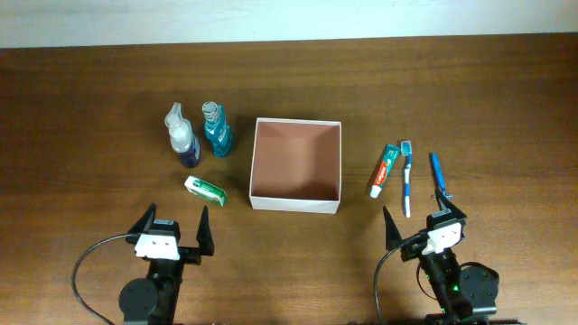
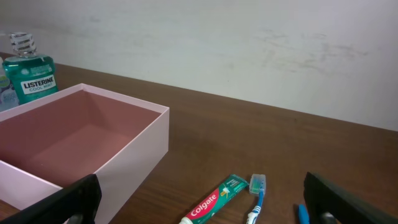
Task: Pack container
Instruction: 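Move the left gripper to the white foam soap pump bottle and grasp it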
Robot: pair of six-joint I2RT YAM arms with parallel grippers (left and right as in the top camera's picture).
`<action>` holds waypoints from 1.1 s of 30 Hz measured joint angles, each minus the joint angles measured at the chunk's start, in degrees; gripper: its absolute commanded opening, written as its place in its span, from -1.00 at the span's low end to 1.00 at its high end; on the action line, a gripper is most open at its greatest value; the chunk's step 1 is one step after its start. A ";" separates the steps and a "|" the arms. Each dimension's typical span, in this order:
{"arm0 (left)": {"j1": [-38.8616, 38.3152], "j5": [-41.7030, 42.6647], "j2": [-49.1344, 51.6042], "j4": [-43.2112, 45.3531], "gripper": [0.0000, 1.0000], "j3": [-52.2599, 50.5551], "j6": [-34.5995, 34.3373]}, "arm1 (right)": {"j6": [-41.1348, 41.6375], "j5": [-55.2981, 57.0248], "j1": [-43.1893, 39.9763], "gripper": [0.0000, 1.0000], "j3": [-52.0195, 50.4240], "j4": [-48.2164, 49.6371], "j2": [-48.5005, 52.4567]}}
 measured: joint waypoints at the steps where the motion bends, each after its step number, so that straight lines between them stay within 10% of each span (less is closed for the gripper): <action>1: 0.00 0.00 0.00 0.00 0.99 0.00 0.00 | -0.04 0.00 0.00 0.98 0.00 0.02 0.00; 33: 1.36 -0.20 0.83 -0.07 0.99 0.00 0.00 | -0.04 0.00 0.00 0.98 0.00 0.02 0.00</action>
